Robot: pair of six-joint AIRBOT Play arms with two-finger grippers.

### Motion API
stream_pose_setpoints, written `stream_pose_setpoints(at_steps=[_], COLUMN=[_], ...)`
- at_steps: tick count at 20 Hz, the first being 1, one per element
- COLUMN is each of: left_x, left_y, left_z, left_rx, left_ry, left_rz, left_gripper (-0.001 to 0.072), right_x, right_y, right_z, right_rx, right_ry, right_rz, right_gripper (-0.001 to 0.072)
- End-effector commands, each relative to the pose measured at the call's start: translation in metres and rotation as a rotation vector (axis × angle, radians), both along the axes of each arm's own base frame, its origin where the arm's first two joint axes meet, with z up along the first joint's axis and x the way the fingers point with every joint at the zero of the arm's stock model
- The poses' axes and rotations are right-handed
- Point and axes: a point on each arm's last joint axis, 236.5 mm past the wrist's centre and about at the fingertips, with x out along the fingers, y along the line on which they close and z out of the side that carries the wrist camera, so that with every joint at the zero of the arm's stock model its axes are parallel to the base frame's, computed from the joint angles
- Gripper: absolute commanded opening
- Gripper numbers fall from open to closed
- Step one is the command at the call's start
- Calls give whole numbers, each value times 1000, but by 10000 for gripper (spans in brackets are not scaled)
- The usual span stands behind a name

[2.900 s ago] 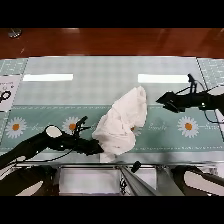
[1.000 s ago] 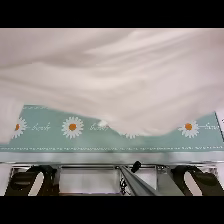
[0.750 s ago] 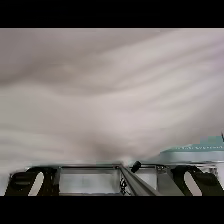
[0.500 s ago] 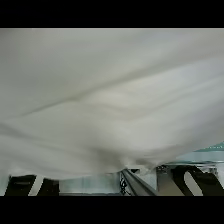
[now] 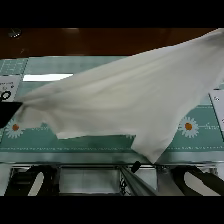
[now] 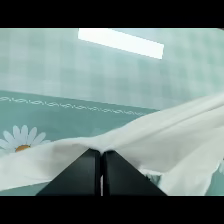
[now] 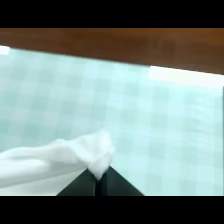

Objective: Fold the shirts.

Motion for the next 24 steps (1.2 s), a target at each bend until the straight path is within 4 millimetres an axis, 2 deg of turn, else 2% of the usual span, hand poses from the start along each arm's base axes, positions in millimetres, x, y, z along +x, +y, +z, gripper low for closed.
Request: stream_pose_setpoints(at_steps=[1,4,7,8,10,11,13,14,16,18,19,20,21,22,23,24], left_x=[60,115,159,168,170,167,163,163,165,168,165,162,156,146,133,116], left_y=[14,18,19,19,14,9,4,4,12,27,37,52,74,93,109,120], left_z=[-56,-87,-131,-153,-198,-216,-239,-244,-243,-230,-220,-209,-198,-190,-185,-188], left_rx=[-43,-4,68,67,50,43,38,38,35,63,108,145,180,197,191,155], left_ry=[9,-15,7,56,185,246,317,329,329,324,326,340,375,421,472,538], left_rz=[99,87,53,59,44,31,16,16,35,6,-53,-82,-79,-67,-48,-30], left_gripper=[21,21,21,21,21,21,22,24,79,204,264,268,269,307,456,513], right_x=[77,119,137,134,118,109,99,98,98,92,85,74,63,53,42,37], right_y=[-11,2,13,13,11,13,16,16,17,19,18,17,8,-7,-26,-36], right_z=[-76,-114,-155,-177,-219,-235,-255,-258,-255,-238,-227,-215,-205,-197,-191,-182], right_rx=[40,169,249,244,233,236,241,243,250,262,257,227,178,110,33,12], right_ry=[83,94,163,227,389,456,540,552,545,534,529,530,532,541,554,542], right_rz=[-22,-35,-28,-27,-28,-19,-7,-7,-4,6,20,56,60,33,-9,-46], right_gripper=[32,32,32,32,32,32,33,33,35,39,147,342,595,627,626,606])
